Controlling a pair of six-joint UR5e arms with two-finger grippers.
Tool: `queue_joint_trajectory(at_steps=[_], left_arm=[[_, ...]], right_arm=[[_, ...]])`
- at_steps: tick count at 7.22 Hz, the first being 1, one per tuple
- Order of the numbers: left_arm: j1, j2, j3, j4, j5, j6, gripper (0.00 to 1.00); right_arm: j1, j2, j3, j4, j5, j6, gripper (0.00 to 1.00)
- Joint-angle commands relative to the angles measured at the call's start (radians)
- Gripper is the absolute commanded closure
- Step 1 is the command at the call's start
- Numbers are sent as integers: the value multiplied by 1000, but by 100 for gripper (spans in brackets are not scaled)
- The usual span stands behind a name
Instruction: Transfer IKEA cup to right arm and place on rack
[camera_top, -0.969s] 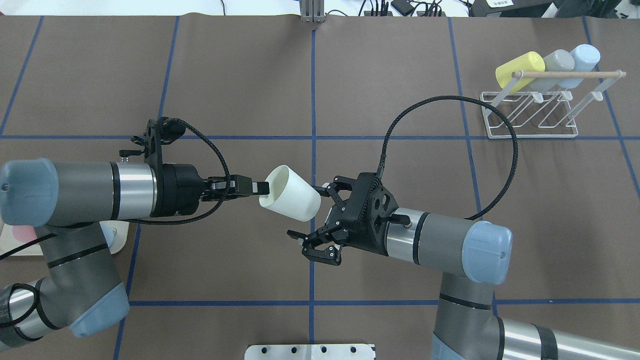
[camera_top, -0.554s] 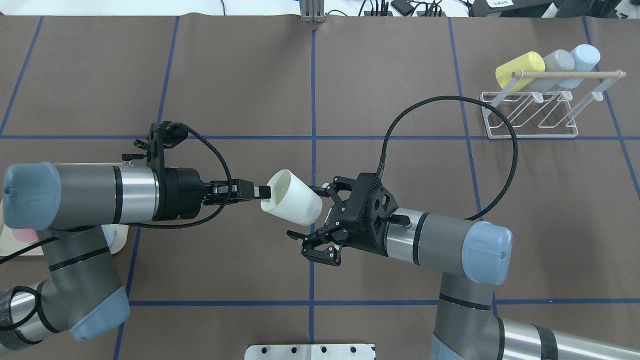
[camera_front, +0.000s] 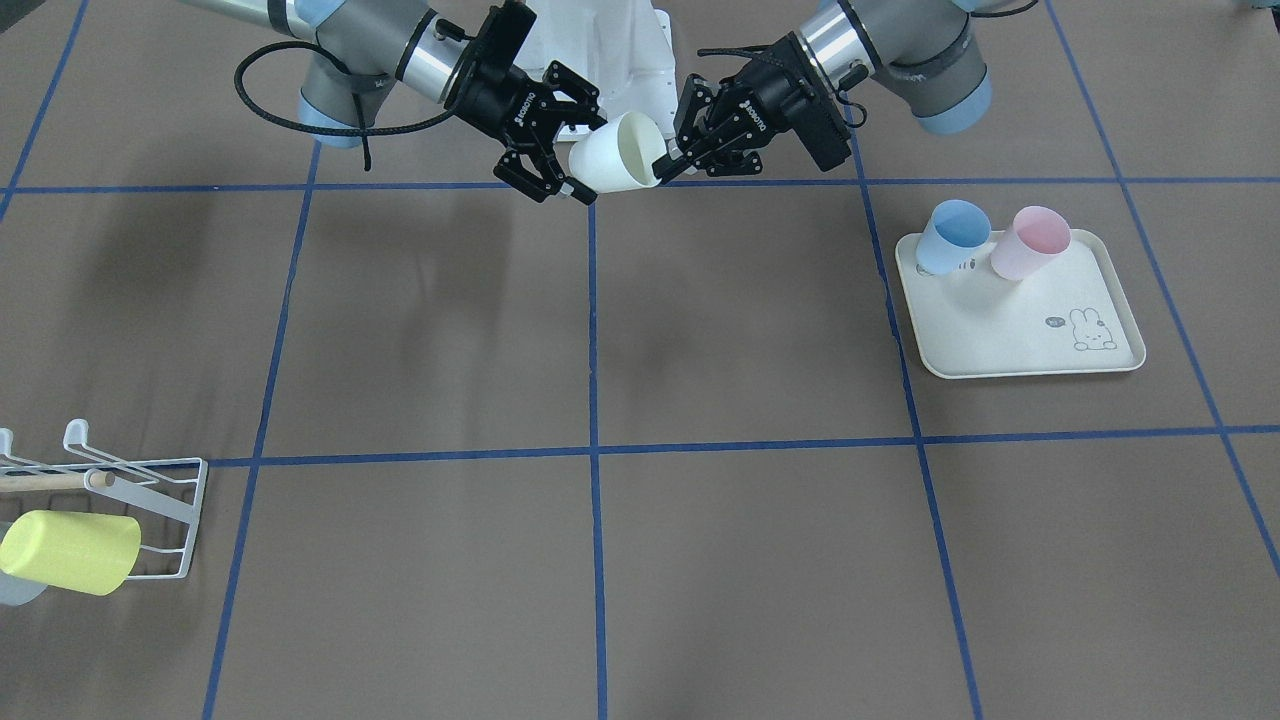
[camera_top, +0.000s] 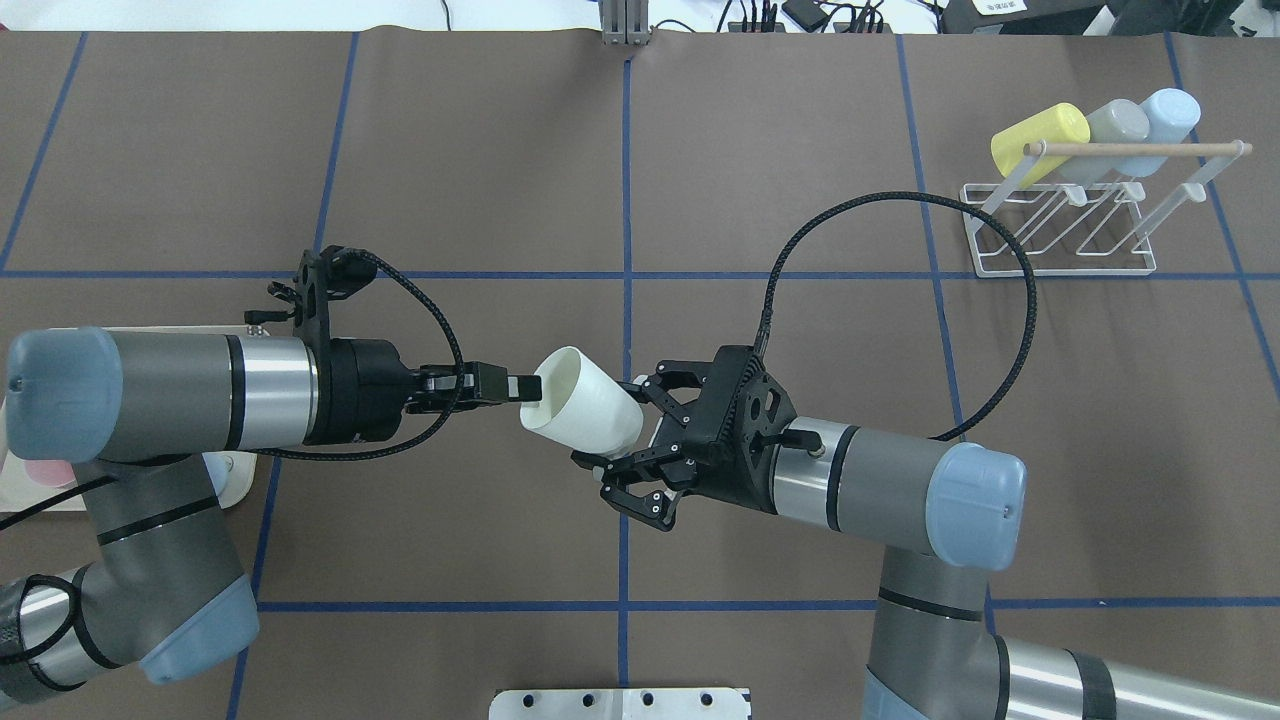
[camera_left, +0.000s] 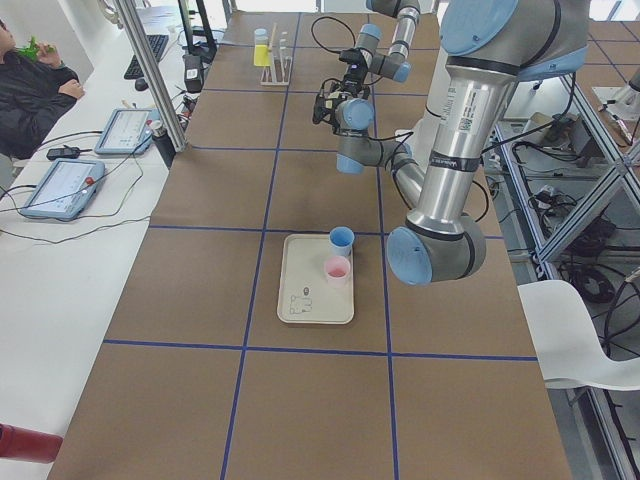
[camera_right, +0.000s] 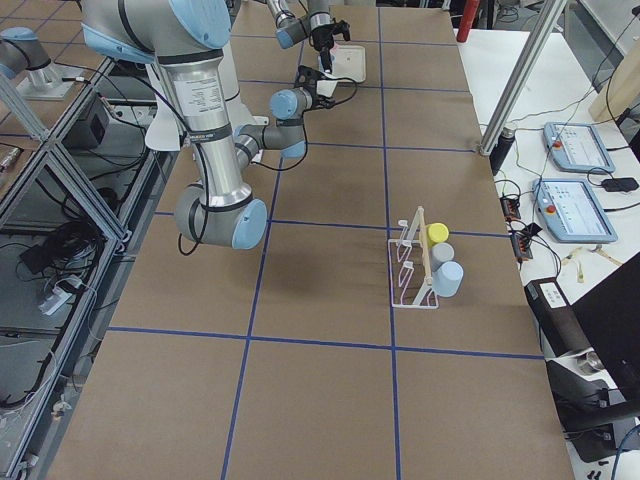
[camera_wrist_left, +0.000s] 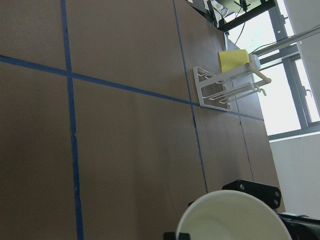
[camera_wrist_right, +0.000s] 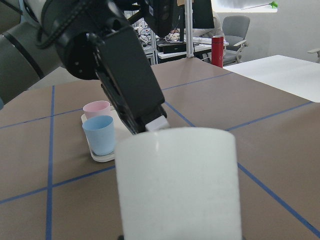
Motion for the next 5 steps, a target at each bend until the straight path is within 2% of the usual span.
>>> queue_joint_trajectory(at_steps=[1,2,3,5], left_arm=[[0,-1,-3,-1,-7,0,100],[0,1,-3,-1,-7,2,67],[0,1,-5,-1,-4,3,1],[-6,5,-5,1,-7,3,0]], right_arm=[[-2,0,-1,19,1,0,93],[-2,-2,-1,23,1,0,94],[-2,-2,-1,23,1,0,94],[-2,-5,-3,23,1,-1,94]])
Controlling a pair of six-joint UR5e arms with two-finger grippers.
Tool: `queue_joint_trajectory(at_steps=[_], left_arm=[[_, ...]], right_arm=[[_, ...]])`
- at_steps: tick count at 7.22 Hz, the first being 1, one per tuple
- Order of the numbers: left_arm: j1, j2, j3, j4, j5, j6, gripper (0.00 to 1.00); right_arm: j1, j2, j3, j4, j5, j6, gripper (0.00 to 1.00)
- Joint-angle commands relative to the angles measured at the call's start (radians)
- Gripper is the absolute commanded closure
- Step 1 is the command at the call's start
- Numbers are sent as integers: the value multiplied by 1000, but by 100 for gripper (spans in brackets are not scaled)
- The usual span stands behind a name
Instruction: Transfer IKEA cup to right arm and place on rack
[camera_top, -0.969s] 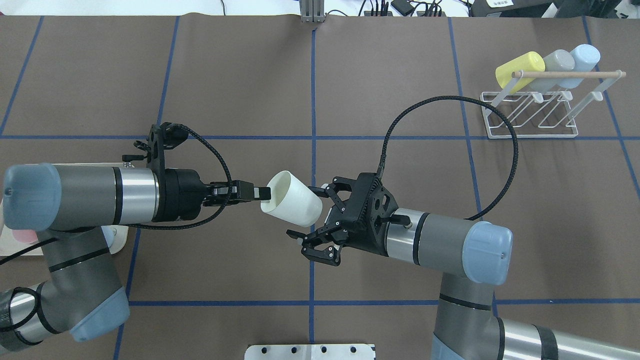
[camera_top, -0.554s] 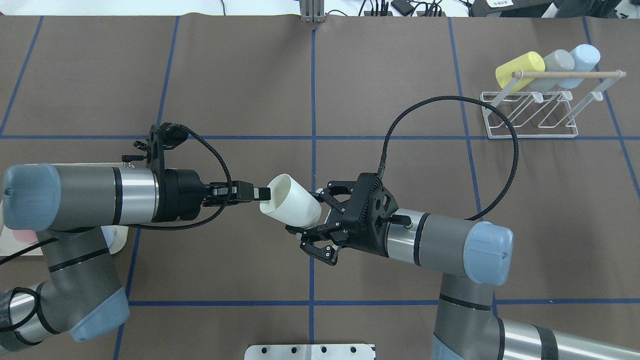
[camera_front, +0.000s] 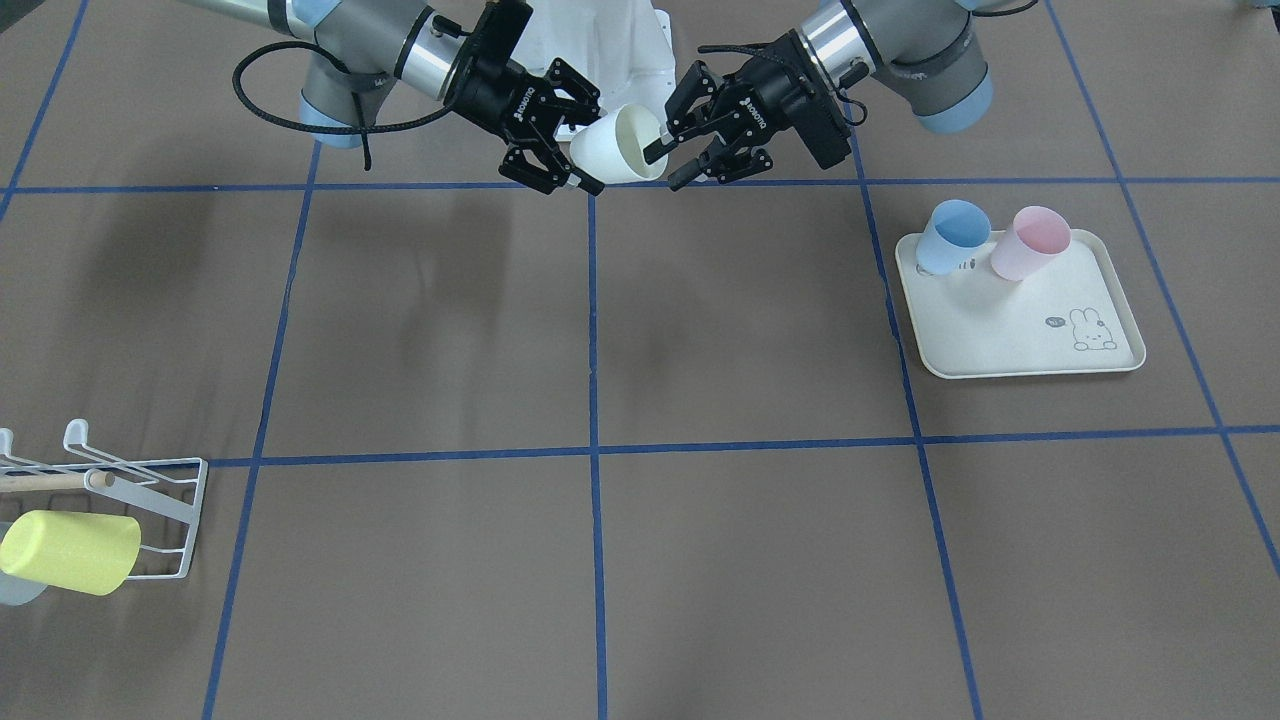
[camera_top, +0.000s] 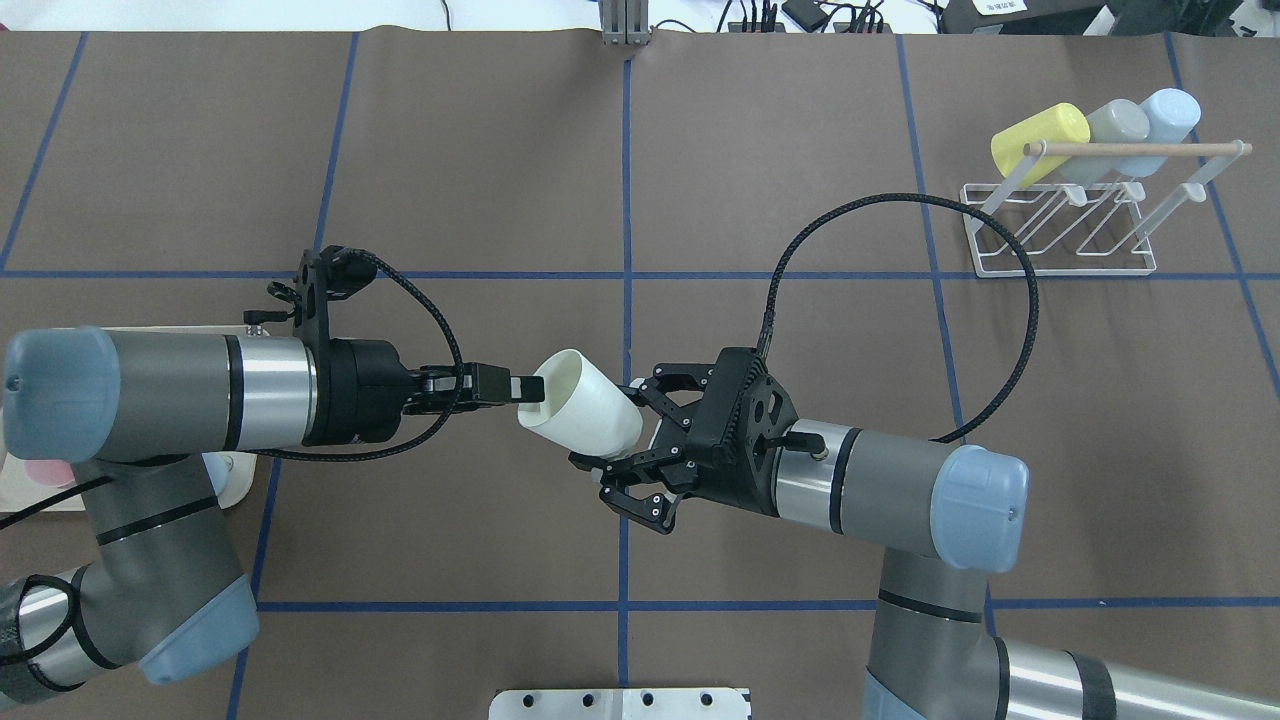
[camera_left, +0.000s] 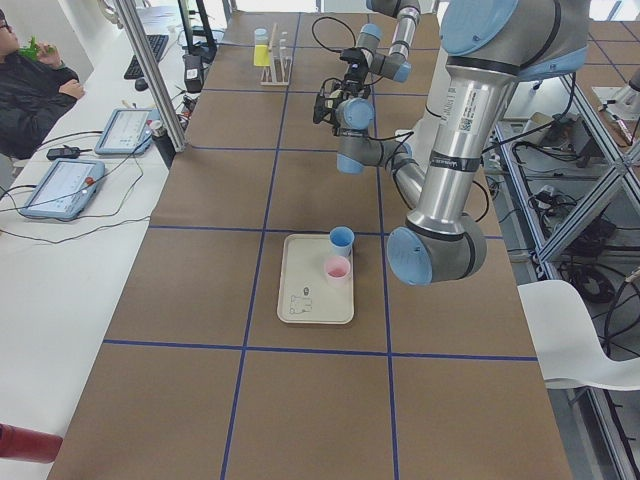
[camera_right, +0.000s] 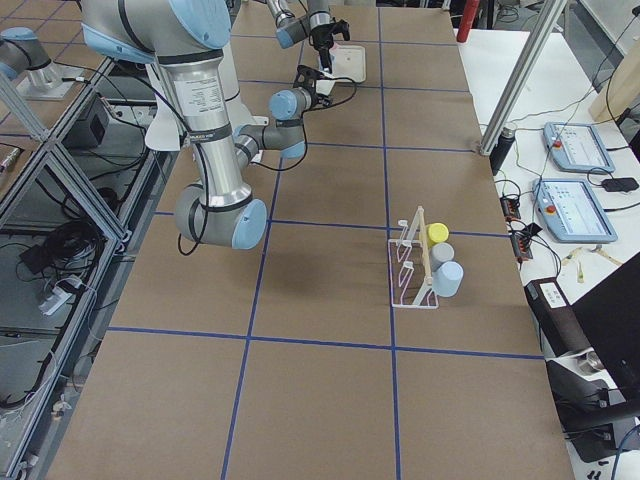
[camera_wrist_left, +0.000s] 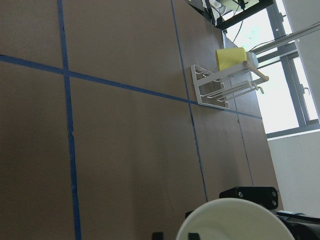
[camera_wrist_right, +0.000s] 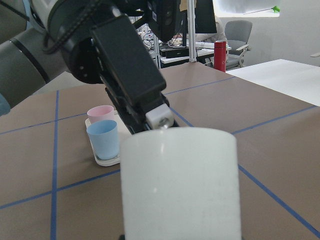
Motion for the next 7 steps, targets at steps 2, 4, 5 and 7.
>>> queue_joint_trajectory(at_steps=[2,4,5,7], left_arm=[[-15,36,-5,1,0,2,0],[-44,89,-34,7,-1,9,0],[-61,141,-57,10,-1,40,0],[-143,256,-83,27,-44,193,0]], right_arm=[[18,0,1,-12,-23,0,100],[18,-35,-5,-31,-231,-9,100],[23,-48,-2,-93,-239,-16,100],[79,-45,22,-318,-239,-32,100]])
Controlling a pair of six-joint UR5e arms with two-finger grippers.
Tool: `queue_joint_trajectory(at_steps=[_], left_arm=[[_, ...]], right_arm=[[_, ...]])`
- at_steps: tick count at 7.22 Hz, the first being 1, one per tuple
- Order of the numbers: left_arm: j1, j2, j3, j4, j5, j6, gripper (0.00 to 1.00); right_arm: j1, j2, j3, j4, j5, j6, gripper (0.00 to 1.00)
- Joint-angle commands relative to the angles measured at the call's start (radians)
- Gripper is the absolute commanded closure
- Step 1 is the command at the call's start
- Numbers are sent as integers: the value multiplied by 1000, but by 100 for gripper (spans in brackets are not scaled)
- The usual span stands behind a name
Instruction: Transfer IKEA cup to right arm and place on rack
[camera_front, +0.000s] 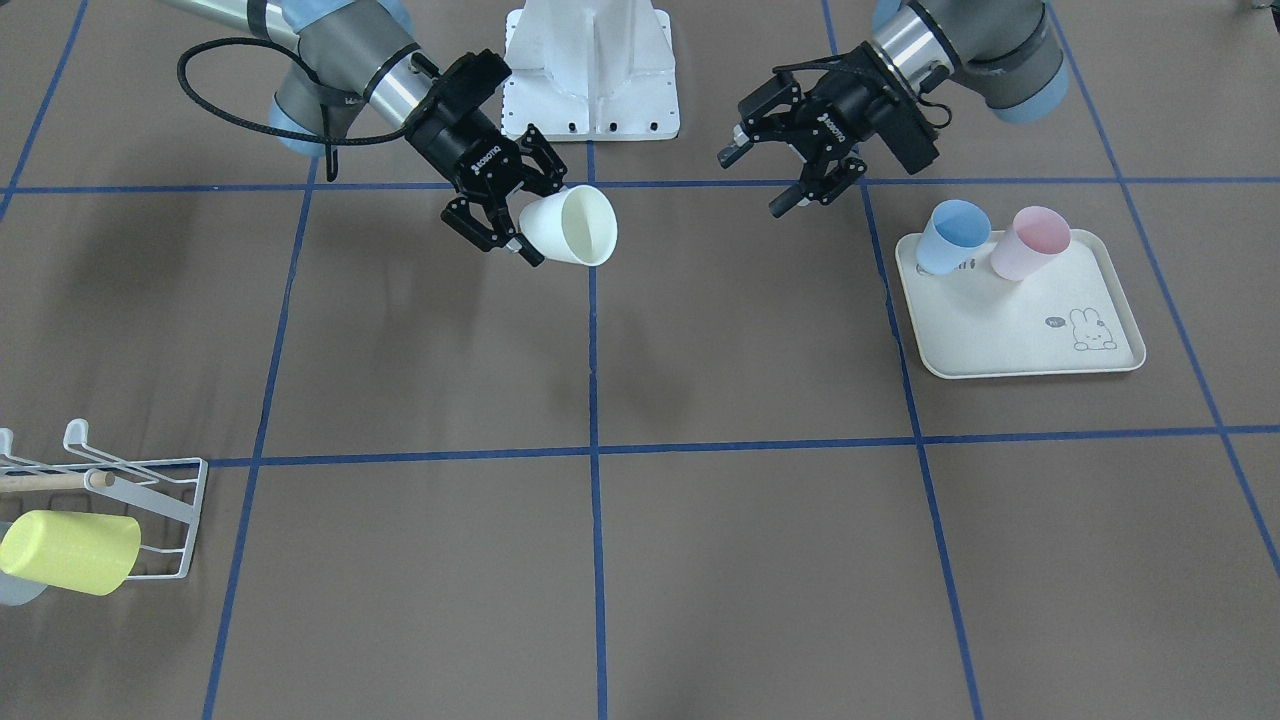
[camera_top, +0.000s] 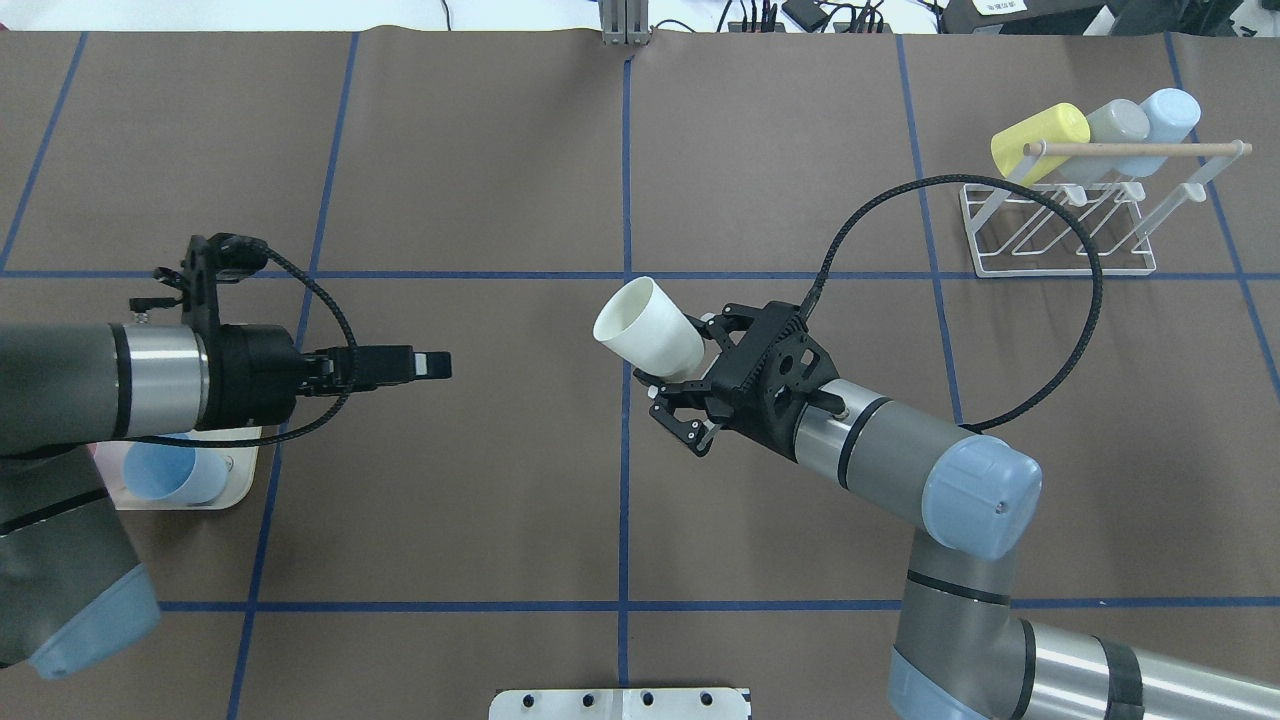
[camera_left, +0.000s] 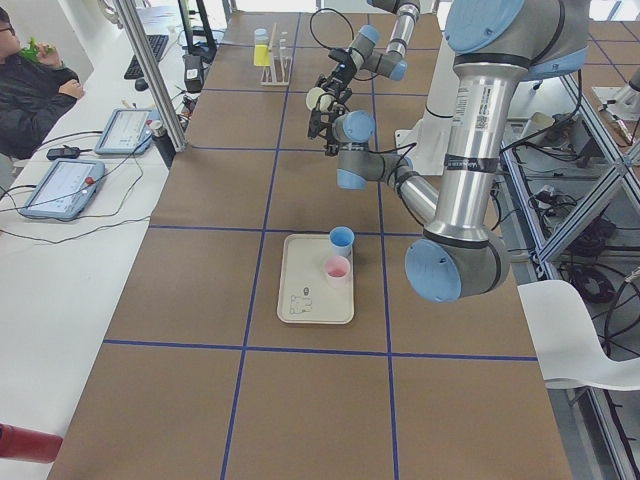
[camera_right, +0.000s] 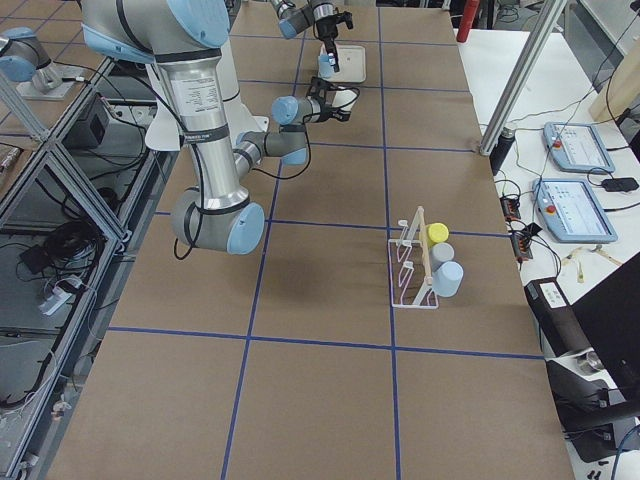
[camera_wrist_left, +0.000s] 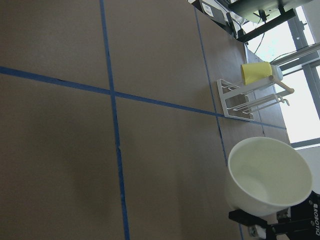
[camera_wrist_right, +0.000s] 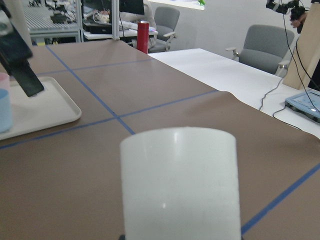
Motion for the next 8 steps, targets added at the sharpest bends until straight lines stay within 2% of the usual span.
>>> queue_joint_trajectory(at_steps=[1,2,5,8], left_arm=[[-122,118,-16,20,-77,163,0],[-185,175,-16,20,-117,267,0],[-418,310,-4,18,-304,606,0],[-454,321,35,18,-311,688,0]], right_arm=[[48,-4,33,-207,-11,-123,100],[78,-7,44,-276,-35,-182,100],[175,-82,263,-670,-109,-447,100],[304,-223,317,-708,-169,-784,100]])
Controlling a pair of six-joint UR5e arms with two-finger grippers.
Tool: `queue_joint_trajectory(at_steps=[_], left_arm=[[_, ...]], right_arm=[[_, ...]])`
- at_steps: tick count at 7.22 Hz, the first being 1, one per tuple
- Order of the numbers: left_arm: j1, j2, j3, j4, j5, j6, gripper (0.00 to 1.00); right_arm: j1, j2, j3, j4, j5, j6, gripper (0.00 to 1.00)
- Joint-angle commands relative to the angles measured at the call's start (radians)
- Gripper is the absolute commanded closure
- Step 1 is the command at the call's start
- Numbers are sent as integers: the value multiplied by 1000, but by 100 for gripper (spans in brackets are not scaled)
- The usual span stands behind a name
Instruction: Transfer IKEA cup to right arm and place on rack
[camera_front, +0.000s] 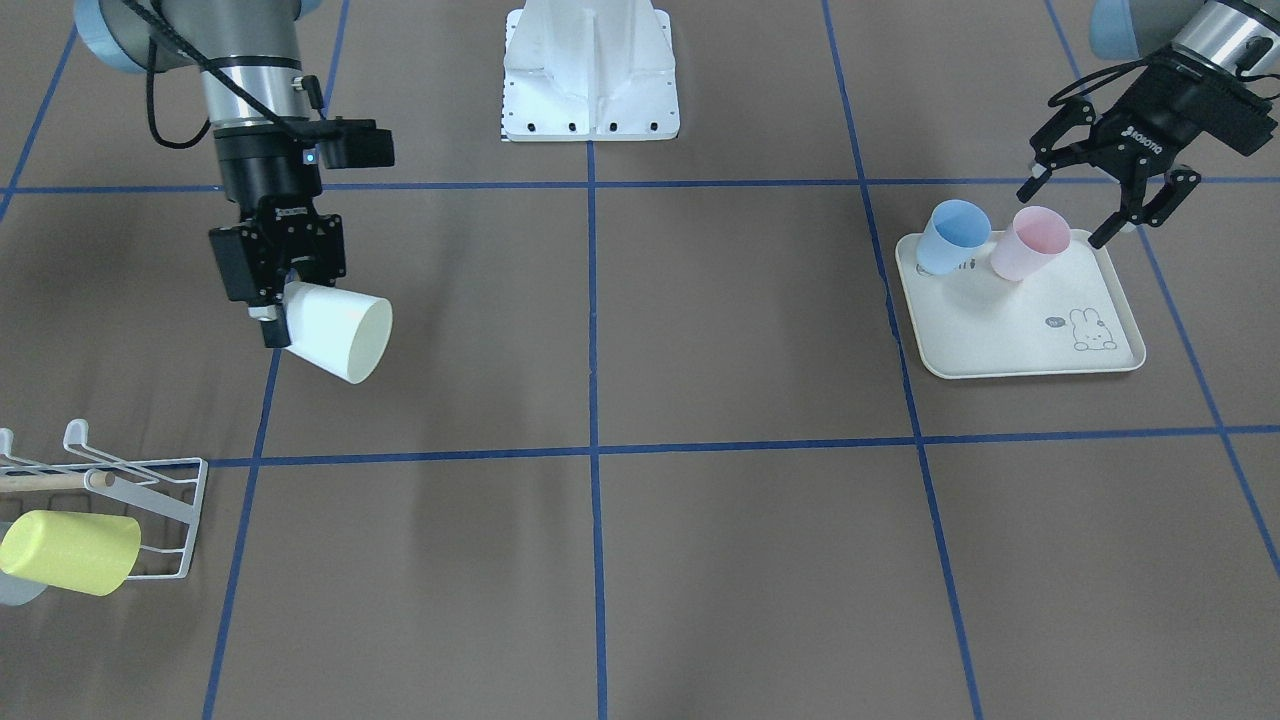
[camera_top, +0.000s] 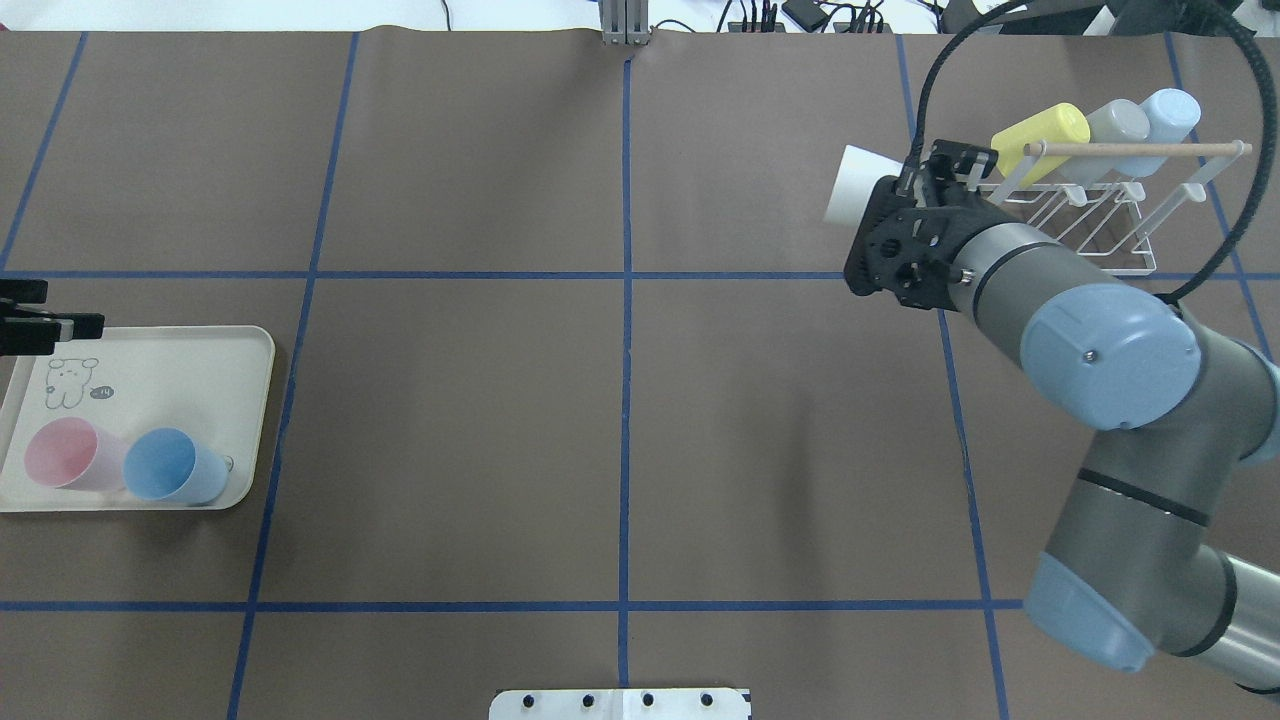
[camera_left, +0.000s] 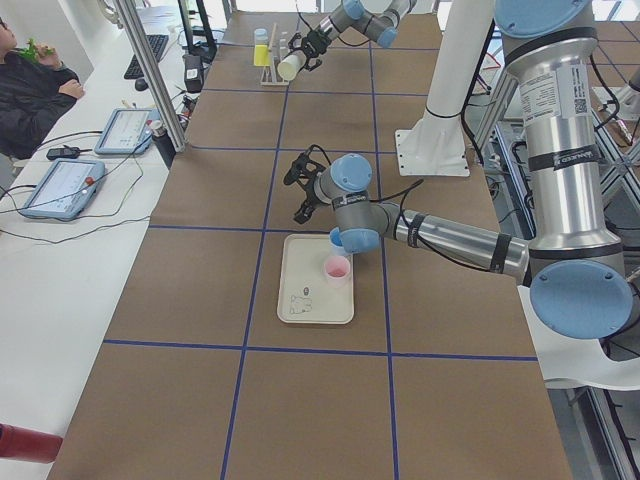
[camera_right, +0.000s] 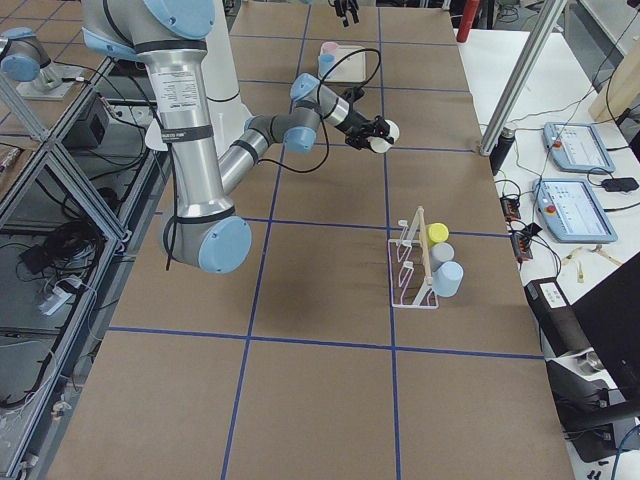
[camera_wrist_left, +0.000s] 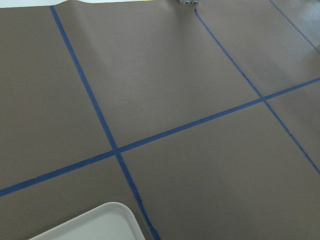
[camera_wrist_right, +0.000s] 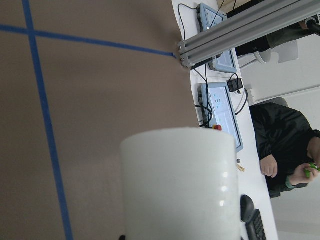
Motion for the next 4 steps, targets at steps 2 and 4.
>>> queue_joint_trajectory(at_steps=[2,4], left_arm=[[-10,6,9,-5,-5,18,0],[-8,5,9,-8,-5,12,0]], right_arm=[[168,-187,51,-13,-16,-415,100],[235,-261,52,-11,-18,-613,100]])
